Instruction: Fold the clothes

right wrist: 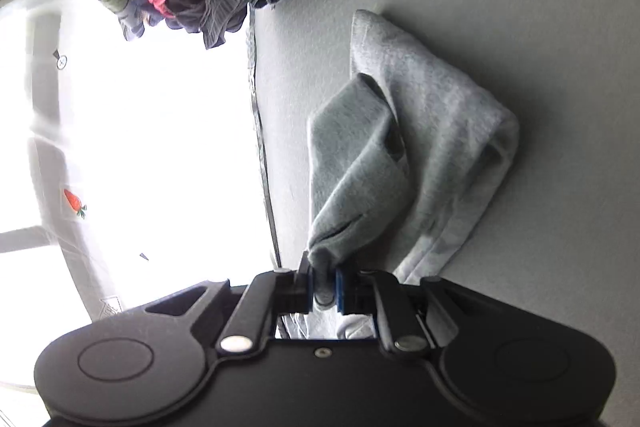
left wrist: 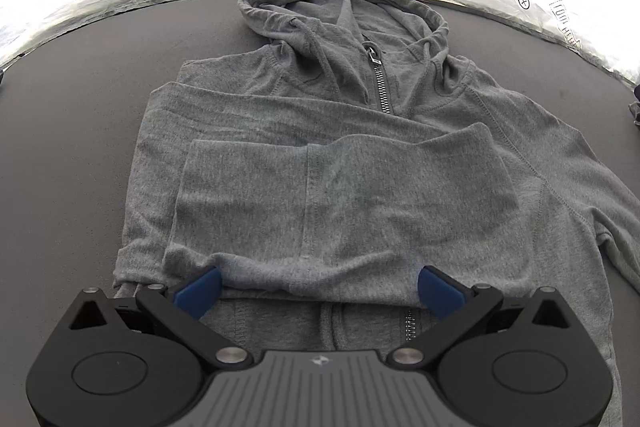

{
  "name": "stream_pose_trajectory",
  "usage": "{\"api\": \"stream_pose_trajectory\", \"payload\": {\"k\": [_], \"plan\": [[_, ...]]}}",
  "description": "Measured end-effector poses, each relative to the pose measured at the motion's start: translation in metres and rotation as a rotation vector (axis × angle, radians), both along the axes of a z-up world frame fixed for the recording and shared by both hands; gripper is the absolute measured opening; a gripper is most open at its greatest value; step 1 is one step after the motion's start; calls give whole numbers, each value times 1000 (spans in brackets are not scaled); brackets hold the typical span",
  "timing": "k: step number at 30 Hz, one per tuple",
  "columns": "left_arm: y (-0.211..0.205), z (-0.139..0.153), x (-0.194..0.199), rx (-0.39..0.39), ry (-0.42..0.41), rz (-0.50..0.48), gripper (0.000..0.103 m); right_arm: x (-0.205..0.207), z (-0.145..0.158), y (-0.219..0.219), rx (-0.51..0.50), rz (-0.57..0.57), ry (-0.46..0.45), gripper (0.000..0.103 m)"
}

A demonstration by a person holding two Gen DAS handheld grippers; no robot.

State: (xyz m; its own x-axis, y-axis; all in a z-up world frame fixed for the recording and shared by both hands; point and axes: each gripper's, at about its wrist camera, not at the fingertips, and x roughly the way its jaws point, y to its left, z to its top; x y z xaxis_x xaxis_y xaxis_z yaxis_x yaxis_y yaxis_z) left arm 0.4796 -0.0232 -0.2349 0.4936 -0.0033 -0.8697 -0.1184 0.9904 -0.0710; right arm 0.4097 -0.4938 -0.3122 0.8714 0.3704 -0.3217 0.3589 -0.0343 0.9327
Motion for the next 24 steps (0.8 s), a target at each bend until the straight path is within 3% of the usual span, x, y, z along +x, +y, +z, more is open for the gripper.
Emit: {"api": "stream_pose_trajectory", "payload": {"k": [5,10,12,16,18,24], "plan": [[40,18,-20,-73,-58,70,103,61,19,86,35,197,-65,10],[59,20,-30,-85,-65,100,103,99,46,179,120,409,-186,11],[66,20,-34,-90,-67,112,103,101,44,198,134,417,-139,19],[64,18,-39,-79,-61,91,103,94,19,210,197,399,-2,24],[58,18,-38,-76,-62,68,103,85,10,204,231,355,42,35],[22,25,-31,-31,-89,-62,103,79,13,173,251,276,9,49]]}}
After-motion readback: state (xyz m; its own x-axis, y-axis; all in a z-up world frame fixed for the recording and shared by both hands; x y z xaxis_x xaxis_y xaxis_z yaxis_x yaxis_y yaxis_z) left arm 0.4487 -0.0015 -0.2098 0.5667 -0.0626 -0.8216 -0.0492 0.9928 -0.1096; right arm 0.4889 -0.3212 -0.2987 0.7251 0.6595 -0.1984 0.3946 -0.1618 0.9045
